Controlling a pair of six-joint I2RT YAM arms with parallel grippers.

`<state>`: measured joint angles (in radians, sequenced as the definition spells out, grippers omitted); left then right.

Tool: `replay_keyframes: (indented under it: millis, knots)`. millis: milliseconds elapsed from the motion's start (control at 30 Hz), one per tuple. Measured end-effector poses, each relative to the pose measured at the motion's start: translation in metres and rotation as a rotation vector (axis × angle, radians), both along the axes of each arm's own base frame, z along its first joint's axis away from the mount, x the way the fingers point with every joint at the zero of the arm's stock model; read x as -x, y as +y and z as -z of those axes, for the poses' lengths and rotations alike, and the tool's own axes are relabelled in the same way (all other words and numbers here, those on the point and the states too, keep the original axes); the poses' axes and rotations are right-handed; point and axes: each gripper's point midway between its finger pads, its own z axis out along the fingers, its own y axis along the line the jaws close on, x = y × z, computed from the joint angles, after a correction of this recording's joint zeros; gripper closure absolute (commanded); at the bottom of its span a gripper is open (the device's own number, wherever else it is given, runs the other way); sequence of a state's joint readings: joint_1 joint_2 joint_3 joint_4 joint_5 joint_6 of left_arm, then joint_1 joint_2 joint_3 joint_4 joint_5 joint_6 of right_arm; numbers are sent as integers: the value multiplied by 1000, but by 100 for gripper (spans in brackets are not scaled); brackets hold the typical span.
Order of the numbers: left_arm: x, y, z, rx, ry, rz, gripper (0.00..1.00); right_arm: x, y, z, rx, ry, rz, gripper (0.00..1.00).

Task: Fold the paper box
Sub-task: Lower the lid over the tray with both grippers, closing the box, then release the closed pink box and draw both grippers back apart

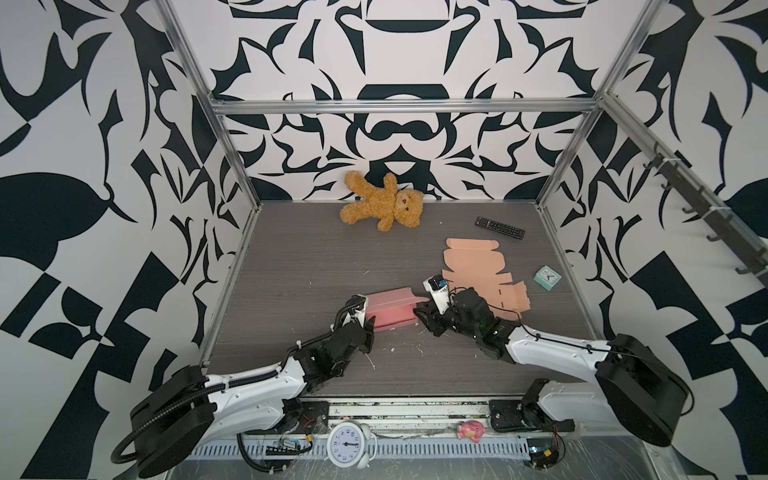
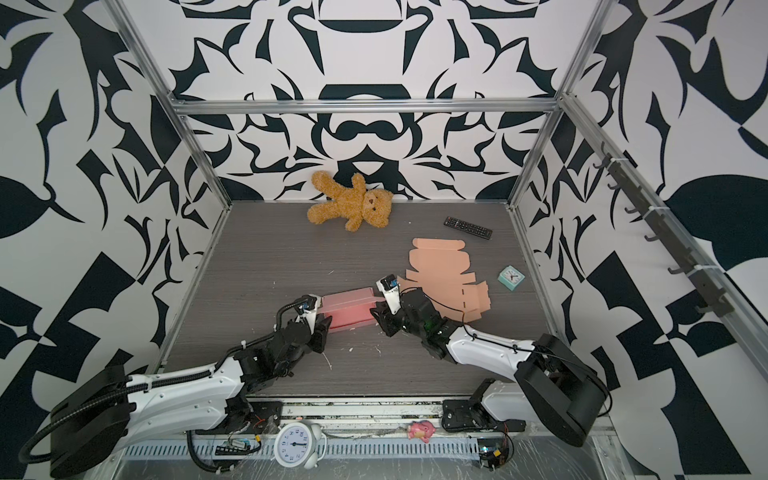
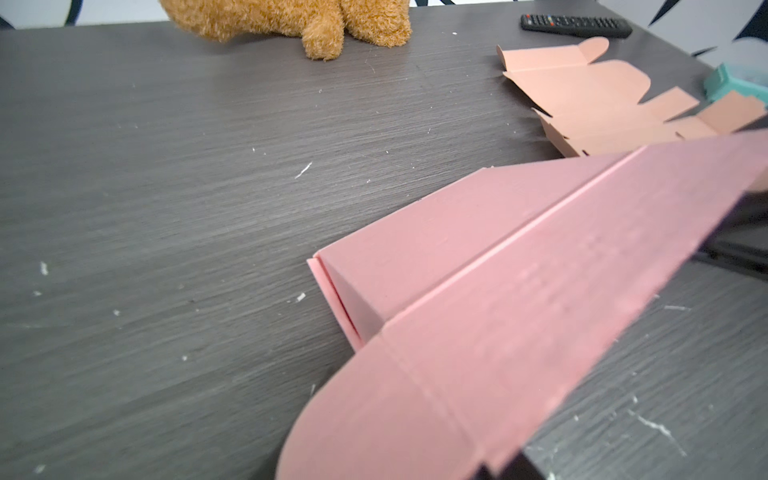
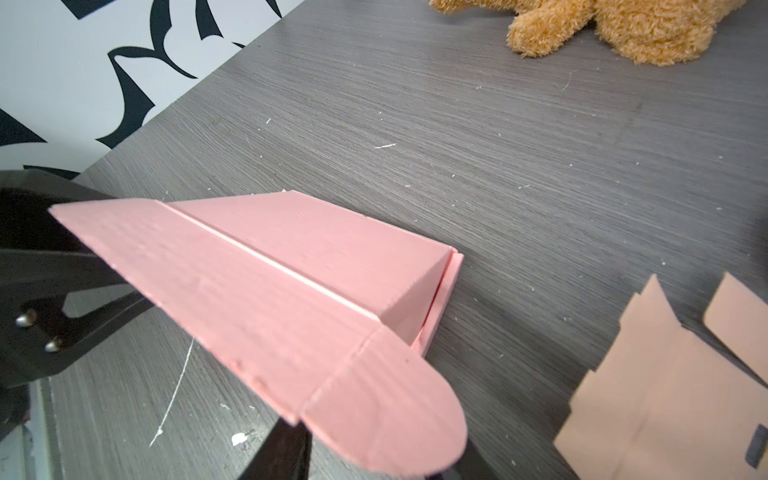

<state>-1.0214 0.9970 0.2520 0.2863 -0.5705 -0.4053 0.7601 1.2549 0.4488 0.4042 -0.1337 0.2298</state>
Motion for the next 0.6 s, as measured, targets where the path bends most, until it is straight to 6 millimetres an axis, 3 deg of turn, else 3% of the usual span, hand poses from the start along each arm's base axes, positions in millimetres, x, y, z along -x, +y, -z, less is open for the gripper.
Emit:
replay_keyframes:
  millis: [67, 233, 333, 500, 600]
  knots:
    - [3, 1, -4, 26, 8, 3, 28, 2, -3, -7, -8, -6, 5, 50]
    - [10, 3, -6, 49, 39, 13, 20, 6, -9, -22, -28, -26, 14, 50]
    - [19, 12, -5, 43, 111, -1, 9, 14, -17, -27, -29, -11, 25, 48]
    - [32, 13, -53, 152, 176, 8, 5, 31, -36, -68, -113, -45, 54, 46]
    - [44, 17, -70, 206, 225, 22, 5, 37, -42, -83, -143, -29, 70, 44]
